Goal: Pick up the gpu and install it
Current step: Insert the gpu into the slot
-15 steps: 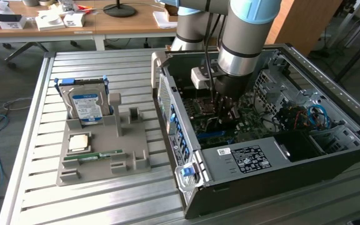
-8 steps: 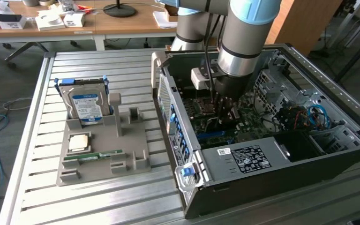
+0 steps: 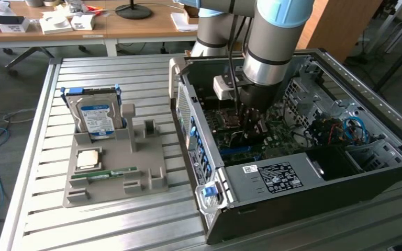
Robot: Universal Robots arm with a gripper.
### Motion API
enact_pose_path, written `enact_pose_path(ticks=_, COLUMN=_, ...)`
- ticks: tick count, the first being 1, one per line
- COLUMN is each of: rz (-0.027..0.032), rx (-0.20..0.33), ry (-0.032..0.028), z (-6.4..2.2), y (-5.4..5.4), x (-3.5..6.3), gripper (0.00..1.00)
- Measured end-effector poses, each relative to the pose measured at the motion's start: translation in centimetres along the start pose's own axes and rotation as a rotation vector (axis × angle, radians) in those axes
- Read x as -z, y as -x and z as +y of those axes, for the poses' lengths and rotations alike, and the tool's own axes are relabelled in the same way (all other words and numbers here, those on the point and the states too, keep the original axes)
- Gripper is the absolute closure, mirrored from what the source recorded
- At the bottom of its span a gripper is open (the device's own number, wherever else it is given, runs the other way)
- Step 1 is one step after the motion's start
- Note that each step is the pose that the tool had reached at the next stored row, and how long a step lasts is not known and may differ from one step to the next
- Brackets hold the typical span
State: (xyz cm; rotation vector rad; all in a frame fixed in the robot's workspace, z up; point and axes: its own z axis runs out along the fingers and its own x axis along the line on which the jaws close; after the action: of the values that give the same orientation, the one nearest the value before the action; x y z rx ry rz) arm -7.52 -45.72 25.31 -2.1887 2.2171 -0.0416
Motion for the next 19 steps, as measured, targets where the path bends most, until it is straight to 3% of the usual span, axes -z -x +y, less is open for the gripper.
enact_pose_path(ticks=7, rz=-0.0101, rx=0.0, ry=0.0001, z=0.0, y=-0.01, x=0.0, gripper=0.74)
enact_pose_path(ticks=19, rz=-0.0122, rx=0.0, ry=0.0002, z=0.0, y=-0.03, x=-0.08, gripper=0.74)
